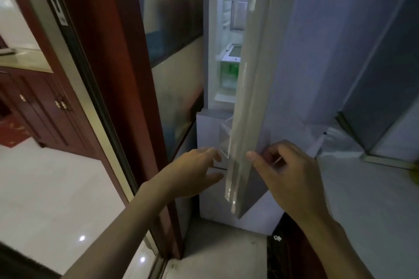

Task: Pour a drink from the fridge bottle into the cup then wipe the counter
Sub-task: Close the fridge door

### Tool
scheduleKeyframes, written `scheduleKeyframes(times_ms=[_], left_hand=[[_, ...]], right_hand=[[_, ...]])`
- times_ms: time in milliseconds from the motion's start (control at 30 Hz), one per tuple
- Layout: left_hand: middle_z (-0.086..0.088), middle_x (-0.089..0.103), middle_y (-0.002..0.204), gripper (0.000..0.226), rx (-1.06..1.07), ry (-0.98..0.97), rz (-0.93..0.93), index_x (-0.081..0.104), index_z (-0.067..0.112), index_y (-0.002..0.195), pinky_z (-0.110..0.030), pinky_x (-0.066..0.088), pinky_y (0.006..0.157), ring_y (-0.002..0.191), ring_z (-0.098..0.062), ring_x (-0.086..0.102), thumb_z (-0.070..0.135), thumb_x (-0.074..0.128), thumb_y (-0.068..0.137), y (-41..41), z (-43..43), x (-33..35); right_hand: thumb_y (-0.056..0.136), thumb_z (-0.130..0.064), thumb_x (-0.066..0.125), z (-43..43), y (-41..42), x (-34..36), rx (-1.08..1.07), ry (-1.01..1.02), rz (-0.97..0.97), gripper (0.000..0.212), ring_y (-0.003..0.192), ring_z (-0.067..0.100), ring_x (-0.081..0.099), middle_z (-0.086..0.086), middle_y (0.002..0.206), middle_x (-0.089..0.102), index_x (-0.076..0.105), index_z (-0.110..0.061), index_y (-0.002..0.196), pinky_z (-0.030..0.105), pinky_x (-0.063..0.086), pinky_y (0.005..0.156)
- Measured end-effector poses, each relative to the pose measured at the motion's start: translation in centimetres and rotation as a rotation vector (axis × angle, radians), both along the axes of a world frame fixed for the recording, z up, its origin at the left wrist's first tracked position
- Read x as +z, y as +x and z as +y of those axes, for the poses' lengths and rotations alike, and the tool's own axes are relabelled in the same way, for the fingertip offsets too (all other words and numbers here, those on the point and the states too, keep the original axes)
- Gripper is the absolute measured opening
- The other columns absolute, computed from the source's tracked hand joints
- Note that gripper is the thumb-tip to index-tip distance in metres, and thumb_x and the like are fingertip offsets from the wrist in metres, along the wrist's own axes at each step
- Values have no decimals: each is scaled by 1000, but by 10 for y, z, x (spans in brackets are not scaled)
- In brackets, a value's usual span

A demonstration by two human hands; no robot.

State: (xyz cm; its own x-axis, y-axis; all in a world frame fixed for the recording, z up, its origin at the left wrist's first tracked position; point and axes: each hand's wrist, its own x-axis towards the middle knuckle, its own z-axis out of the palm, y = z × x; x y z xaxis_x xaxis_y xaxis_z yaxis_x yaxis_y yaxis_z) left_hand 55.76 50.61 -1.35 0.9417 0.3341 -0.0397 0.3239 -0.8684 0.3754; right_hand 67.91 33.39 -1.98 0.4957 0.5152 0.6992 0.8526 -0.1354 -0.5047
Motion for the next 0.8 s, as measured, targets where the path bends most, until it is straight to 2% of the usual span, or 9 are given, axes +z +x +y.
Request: scheduleKeyframes(times_ms=[133, 333, 500, 600, 700, 800], left_hand=[[6, 55, 126, 35, -34, -35, -35, 50, 25, 129, -21, 48, 92, 102, 0, 51, 35, 57, 96, 14, 34, -9], [4, 59, 122, 25, -37, -79, -22, 55, 23, 119, -27, 52, 93, 103, -8, 59, 33, 58, 96, 37, 98, -20], [2, 59, 125, 27, 72, -137, -76, 52, 22, 121, -28, 54, 92, 105, -11, 60, 32, 58, 96, 57, 151, -38], [-4, 58, 129, 43, 132, -147, -115, 43, 16, 134, -33, 53, 93, 109, -21, 62, 30, 57, 96, 78, 174, -52], [-11, 53, 137, 52, 198, -102, -195, 37, 8, 141, -27, 46, 95, 119, -26, 56, 24, 56, 96, 103, 192, -63], [-7, 37, 152, 64, 338, -255, -255, 25, 13, 150, -34, 38, 110, 135, -26, 43, 23, 57, 95, 126, 204, -67]], right_hand=[[83, -58, 57, 48, 9, -2, 43, -21, -18, 39, 64, 7, 55, -9, 70, 56, 56, -21, 72, 20, 46, 56], [88, -52, 56, 119, 29, -5, 58, -80, -39, 32, 72, 5, 55, -11, 76, 57, 60, -21, 79, 23, 49, 61], [91, -25, 63, 166, 58, -2, 39, -129, 29, 6, 80, 5, 58, -9, 87, 61, 62, -20, 93, 26, 51, 69], [89, -15, 63, 188, 83, -4, 14, -147, 100, 14, 81, 8, 59, -6, 93, 62, 61, -21, 101, 28, 51, 74], [85, -6, 64, 204, 113, -13, -27, -202, 120, 24, 84, 14, 60, -1, 100, 64, 62, -14, 108, 30, 50, 79], [83, -5, 65, 213, 139, -20, -80, -263, 114, 30, 86, 13, 57, -2, 101, 60, 63, -11, 113, 21, 41, 80]])
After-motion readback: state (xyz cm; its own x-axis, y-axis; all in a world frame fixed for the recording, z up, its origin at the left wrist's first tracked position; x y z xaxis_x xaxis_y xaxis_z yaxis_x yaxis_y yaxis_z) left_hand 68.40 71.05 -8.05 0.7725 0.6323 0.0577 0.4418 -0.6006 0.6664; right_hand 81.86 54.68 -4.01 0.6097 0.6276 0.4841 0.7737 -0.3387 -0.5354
